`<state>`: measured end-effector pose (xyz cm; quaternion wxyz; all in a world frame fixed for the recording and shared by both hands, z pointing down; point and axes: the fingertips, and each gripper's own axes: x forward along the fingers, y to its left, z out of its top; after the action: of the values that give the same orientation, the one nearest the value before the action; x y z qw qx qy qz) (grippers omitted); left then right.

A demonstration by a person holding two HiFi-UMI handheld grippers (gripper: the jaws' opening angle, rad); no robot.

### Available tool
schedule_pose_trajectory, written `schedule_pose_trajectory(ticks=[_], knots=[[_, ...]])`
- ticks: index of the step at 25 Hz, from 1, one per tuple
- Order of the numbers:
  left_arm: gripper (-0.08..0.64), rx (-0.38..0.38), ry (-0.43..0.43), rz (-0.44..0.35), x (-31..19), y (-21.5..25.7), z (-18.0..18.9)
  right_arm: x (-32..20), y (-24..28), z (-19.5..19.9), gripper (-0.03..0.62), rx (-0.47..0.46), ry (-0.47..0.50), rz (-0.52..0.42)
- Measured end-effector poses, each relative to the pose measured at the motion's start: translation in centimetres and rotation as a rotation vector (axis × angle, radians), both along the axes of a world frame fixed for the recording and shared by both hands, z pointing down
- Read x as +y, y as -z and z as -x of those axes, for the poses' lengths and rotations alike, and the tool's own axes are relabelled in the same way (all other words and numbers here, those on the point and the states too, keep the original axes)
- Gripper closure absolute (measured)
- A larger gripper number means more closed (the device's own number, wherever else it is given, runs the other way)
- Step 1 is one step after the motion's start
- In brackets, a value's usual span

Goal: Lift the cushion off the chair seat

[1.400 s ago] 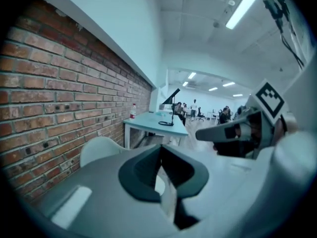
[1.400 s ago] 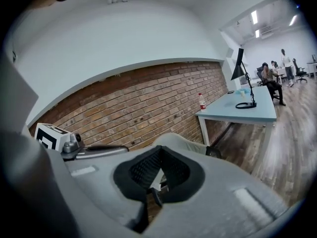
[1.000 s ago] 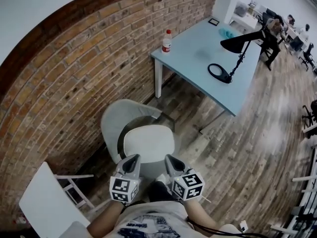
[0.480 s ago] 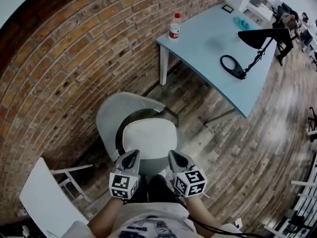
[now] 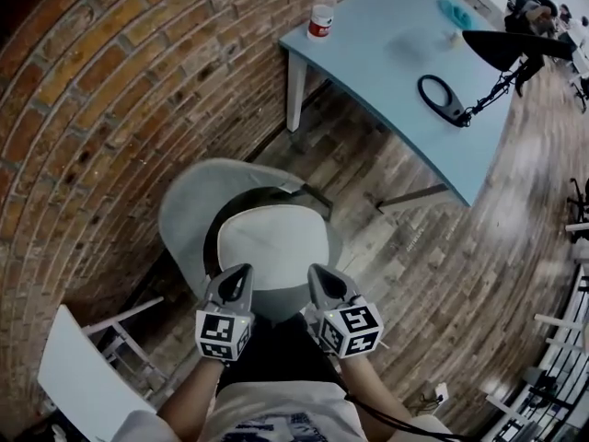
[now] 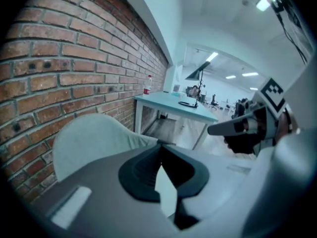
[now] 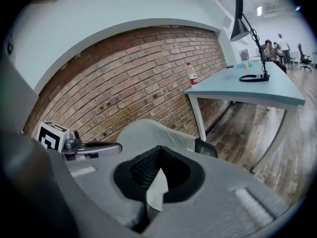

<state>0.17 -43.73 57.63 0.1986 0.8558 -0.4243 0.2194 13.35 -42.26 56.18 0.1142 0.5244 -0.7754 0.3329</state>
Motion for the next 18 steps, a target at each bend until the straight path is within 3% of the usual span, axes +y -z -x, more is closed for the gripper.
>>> schedule_pose_trajectory(ticks=[9,18], knots=[[0.569,-0.012,0.028,0.075,-3.3,-7.5,2.3,-3.1,-5.9,1.2,0.594,0.024,-0.008,0.034],[0.569,-0.046,0.043,0.14,-6.5,-16.9,5.4,-6.6,-15.3,1.7,0.594,0.025,-0.071,0.095]])
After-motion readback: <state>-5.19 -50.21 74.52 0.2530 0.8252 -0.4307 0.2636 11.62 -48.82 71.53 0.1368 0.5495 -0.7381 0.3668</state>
